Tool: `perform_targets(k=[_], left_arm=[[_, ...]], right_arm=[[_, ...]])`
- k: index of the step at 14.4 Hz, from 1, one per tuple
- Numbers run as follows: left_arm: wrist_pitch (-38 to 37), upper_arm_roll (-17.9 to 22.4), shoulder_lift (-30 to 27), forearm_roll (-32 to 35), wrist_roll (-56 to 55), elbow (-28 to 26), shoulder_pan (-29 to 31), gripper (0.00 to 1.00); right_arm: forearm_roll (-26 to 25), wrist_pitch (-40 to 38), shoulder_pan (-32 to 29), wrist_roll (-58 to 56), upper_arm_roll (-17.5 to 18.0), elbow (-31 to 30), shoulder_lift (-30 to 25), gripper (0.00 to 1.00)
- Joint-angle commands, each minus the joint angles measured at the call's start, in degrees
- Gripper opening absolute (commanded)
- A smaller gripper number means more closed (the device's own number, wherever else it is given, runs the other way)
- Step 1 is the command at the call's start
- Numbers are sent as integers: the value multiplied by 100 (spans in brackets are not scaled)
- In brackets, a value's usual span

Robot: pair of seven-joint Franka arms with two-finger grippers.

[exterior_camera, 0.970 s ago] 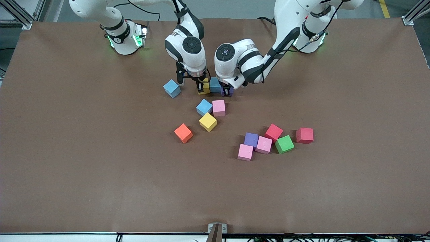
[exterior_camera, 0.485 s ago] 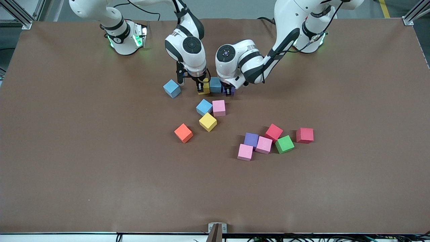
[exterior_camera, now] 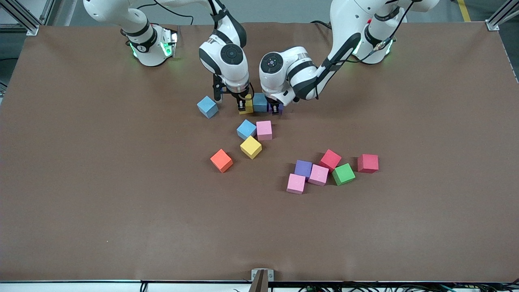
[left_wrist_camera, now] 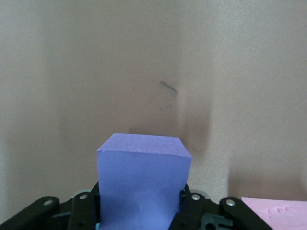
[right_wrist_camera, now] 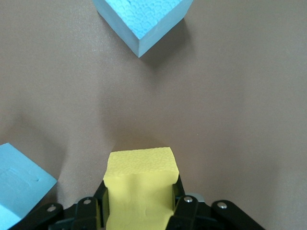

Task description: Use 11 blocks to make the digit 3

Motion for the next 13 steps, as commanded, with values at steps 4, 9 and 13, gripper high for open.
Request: perform_targets(k=[4,9,13], left_arm=[[73,-41,-5,81,-1321,-121,-203,30],[73,-32,48,90,-1321,-121,-212,32],[143,-32,39,90,-1321,-103,-212,34]], right_arm=[[130,62,104,115,-19,-35,115,62],[122,44,113,106,-19,-35,115,99],[122,-61,104,62,-19,-26,98,100]])
